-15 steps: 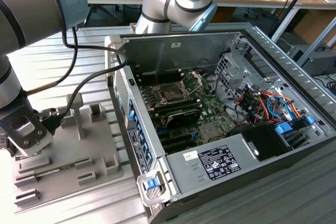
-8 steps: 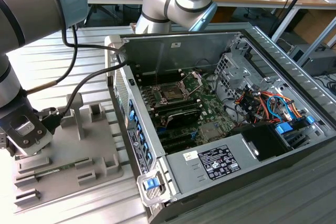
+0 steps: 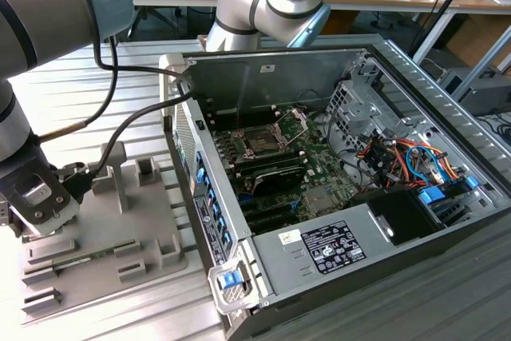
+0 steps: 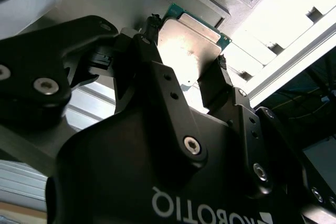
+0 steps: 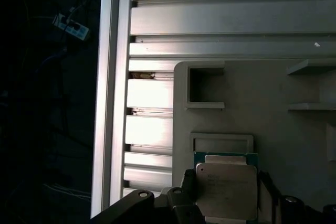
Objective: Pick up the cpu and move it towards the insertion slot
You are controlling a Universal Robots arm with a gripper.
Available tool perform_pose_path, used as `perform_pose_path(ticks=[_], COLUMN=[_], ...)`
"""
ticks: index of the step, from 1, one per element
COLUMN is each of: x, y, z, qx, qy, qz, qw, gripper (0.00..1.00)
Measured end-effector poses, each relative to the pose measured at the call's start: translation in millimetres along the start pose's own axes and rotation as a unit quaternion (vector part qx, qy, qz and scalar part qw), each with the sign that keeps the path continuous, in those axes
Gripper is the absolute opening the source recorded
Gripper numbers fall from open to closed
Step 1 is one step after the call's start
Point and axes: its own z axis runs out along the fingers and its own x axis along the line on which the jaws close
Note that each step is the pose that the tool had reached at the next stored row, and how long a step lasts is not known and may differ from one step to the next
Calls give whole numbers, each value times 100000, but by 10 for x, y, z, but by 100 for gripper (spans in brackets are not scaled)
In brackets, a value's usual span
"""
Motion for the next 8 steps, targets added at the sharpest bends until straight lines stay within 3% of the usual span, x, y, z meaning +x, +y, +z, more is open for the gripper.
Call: perform_pose_path(ticks=[8], x=[0], y=[0], z=[-16], qx=[1], qy=[1], qz=[1], qw=[100000], gripper=[55])
